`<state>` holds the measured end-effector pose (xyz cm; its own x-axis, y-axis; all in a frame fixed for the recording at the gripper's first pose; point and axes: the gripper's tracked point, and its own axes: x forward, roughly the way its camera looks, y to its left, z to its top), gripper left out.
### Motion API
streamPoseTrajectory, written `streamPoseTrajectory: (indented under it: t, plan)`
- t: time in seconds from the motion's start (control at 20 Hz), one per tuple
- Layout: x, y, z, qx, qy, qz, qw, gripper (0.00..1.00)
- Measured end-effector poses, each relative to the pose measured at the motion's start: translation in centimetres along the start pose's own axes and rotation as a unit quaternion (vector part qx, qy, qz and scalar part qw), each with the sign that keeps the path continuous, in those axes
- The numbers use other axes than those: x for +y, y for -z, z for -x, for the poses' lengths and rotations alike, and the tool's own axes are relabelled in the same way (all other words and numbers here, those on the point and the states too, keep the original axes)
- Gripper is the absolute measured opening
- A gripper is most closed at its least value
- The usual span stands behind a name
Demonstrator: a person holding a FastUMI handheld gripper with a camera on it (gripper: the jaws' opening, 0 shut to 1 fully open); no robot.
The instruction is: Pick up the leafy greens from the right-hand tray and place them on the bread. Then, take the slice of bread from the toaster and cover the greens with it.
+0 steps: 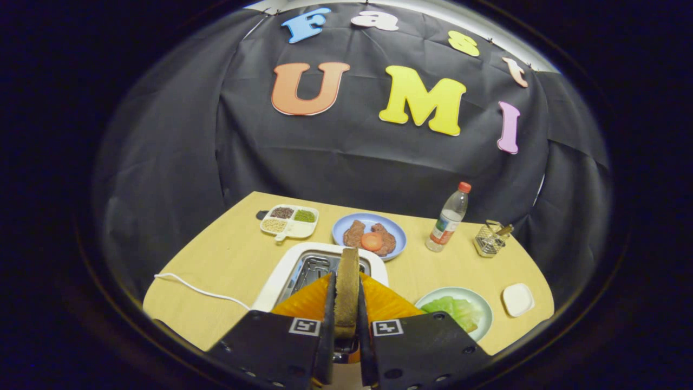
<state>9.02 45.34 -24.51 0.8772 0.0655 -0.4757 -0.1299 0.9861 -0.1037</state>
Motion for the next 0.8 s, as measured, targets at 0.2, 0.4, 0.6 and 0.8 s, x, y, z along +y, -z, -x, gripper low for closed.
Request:
streamPoseTrajectory:
  t: [0.2, 0.4, 0.6, 0.8]
  plan:
    - [-0.3, -1.7, 1.6, -0.014, -0.017, -0.022, 1.0, 0.01]
    - [-1.6, -5.1, 4.6, -0.028, -0.046, -0.067, 0.996, 0.01]
    - [-6.4, -9.6, 8.1, -0.064, -0.045, -0.11, 0.991, 0.01]
    - [-13.2, -10.3, 9.3, -0.086, -0.01, -0.124, 0.989, 0.01]
